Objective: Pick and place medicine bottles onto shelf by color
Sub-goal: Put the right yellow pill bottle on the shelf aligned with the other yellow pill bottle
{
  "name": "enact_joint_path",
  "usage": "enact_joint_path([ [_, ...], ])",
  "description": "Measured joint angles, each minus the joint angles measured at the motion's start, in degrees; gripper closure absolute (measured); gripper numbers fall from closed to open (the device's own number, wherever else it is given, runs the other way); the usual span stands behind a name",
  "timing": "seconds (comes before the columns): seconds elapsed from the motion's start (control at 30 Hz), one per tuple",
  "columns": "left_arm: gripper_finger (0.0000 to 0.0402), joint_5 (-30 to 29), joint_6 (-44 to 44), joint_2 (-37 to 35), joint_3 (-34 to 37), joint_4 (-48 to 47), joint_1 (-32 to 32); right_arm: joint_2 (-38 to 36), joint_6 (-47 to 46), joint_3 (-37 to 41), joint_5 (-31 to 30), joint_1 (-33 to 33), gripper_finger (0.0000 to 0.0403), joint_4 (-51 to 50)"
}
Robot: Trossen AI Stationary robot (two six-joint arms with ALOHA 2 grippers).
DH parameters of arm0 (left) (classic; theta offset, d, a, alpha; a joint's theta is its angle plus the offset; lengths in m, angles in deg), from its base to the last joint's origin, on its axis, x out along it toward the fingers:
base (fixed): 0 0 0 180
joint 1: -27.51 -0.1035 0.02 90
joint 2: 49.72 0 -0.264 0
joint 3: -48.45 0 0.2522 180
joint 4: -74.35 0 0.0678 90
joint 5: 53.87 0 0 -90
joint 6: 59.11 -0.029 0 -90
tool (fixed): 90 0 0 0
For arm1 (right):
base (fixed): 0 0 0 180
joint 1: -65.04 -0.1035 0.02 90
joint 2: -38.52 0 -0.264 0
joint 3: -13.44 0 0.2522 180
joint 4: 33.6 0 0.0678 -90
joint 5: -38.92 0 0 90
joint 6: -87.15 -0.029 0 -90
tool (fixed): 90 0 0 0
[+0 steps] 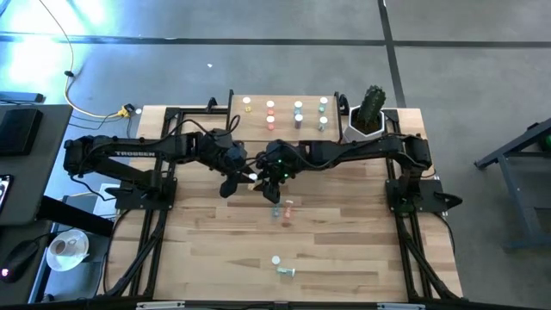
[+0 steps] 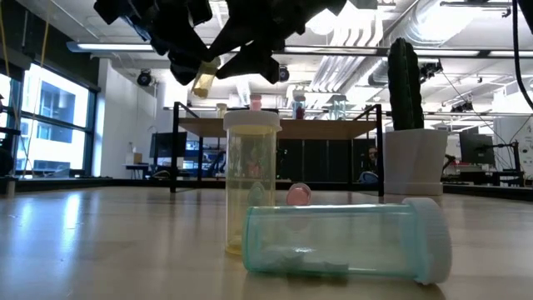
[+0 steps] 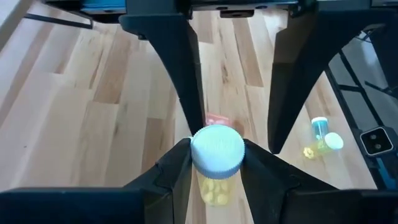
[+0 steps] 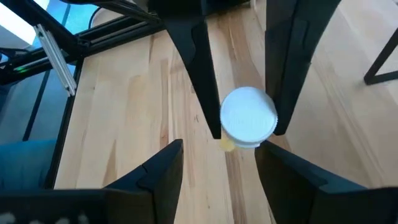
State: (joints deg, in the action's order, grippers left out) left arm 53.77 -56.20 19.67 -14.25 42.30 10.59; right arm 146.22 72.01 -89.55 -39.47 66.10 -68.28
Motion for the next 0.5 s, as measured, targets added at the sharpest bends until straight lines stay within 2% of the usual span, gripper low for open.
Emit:
enact_joint_path([
  [0.5,0.0289,-0.7,-1.1,-0.2,0.0,2.0,-7.4,-1.3,-1.3,0.0,1.4,-2.3,0.0214,-1.0],
])
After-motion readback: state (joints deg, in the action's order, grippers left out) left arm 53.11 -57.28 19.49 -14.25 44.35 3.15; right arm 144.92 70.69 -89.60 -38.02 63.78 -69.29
